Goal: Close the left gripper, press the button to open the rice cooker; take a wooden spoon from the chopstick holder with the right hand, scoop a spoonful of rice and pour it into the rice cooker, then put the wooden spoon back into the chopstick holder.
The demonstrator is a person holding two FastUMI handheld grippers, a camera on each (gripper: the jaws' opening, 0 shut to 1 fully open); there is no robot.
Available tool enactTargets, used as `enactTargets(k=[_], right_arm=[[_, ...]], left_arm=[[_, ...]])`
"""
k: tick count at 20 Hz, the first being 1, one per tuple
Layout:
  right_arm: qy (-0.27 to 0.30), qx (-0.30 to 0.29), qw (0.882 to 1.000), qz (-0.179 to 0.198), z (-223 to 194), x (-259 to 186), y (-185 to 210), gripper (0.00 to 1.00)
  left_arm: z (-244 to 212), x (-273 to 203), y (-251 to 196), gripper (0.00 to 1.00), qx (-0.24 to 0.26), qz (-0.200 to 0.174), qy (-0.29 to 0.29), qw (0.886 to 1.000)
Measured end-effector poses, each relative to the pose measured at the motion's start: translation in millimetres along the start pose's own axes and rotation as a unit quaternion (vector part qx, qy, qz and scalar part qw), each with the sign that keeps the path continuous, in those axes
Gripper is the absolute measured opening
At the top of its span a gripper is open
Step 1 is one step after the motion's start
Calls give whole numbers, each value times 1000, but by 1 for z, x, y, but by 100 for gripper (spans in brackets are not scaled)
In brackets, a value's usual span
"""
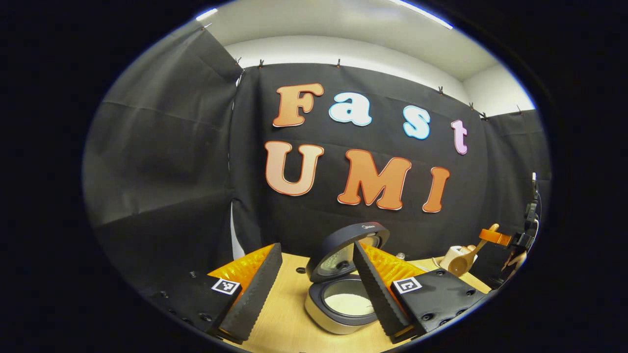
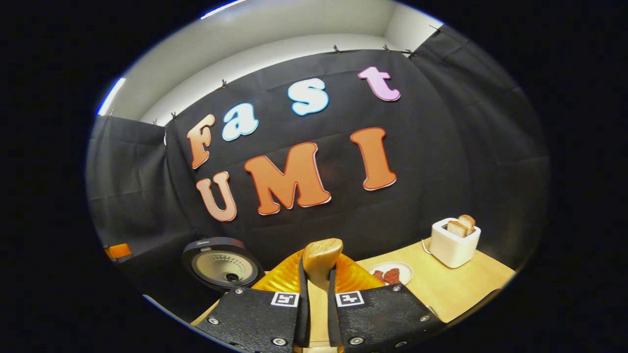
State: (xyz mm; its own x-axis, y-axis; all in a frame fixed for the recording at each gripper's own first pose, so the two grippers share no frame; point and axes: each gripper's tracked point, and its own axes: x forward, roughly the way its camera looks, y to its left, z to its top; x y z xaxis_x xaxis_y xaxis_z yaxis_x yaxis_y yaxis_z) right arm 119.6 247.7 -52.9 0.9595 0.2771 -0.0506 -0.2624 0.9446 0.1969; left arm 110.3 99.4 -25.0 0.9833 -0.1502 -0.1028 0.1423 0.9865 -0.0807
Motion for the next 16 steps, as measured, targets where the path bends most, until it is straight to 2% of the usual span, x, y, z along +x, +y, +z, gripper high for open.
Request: enactTargets(k=[2,6,13,16], right_arm=[[5,8,1000,-14,-6,-5,-29,13],[24,20,999,-32,-25,-13,-80,13],[66,57,995,-40,-83,-7,-146,13],[80,65,994,-40,-111,-3,-166,13]], left_arm=[[-1,1,-9,94,-2,6,-2,1000],[-3,0,-31,95,-12,18,-11,1000],[-14,0,-55,95,-13,56,-10,998],[-23,-5,-49,95,-3,92,-8,996]])
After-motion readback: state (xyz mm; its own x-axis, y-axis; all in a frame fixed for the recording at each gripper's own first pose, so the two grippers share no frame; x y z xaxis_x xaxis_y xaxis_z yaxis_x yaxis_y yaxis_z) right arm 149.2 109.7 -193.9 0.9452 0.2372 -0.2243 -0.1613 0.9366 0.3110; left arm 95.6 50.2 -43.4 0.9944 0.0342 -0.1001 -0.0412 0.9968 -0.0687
